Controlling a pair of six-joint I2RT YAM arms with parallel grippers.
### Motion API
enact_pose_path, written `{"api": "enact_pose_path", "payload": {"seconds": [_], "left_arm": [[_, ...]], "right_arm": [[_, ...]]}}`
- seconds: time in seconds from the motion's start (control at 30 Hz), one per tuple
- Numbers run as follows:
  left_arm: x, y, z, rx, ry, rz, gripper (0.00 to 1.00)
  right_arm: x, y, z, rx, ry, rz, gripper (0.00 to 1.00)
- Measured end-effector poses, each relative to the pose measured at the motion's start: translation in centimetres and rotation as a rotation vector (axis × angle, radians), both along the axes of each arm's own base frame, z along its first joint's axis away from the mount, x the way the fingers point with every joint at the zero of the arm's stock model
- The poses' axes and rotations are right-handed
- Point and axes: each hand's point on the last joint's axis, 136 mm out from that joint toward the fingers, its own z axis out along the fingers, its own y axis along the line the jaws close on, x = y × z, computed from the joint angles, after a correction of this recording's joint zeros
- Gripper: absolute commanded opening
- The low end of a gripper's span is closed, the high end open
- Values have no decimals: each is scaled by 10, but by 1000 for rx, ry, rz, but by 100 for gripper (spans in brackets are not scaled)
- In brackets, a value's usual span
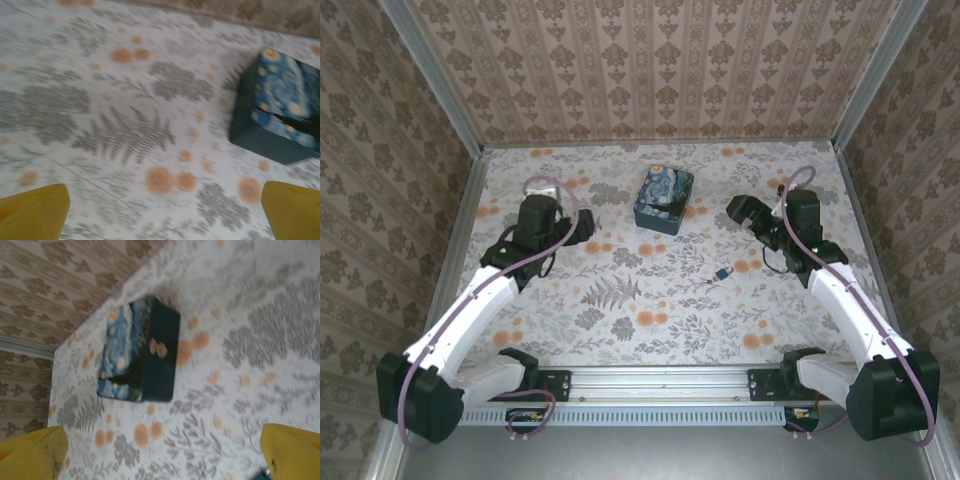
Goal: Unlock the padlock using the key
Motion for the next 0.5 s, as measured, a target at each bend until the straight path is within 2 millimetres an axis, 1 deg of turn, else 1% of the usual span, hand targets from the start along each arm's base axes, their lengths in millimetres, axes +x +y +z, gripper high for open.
{"api": "enact_pose_path", "payload": {"seconds": [0.07,0.1,0.2,0.3,0.37,0.5], "left_arm": [[-1,24,-1,35,-37,68,100],[-3,35,-3,51,-59,100,100],[-9,56,-15,99,-114,160,100],[-10,72,-27,132,-143,207,100],[-8,82,-30,149,-153,235,100],[1,92,-17,190,-219,251,100]], "right_arm": [[10,-3,5,-32,-28,-10,100],[14,-6,2,-48,-29,-19,99],[19,-15,-12,-113,-33,-46,100],[17,-26,-29,-201,-36,-63,99],[15,-34,-39,-276,-48,-70,100],[5,-55,-59,-444,-79,-100,100]]}}
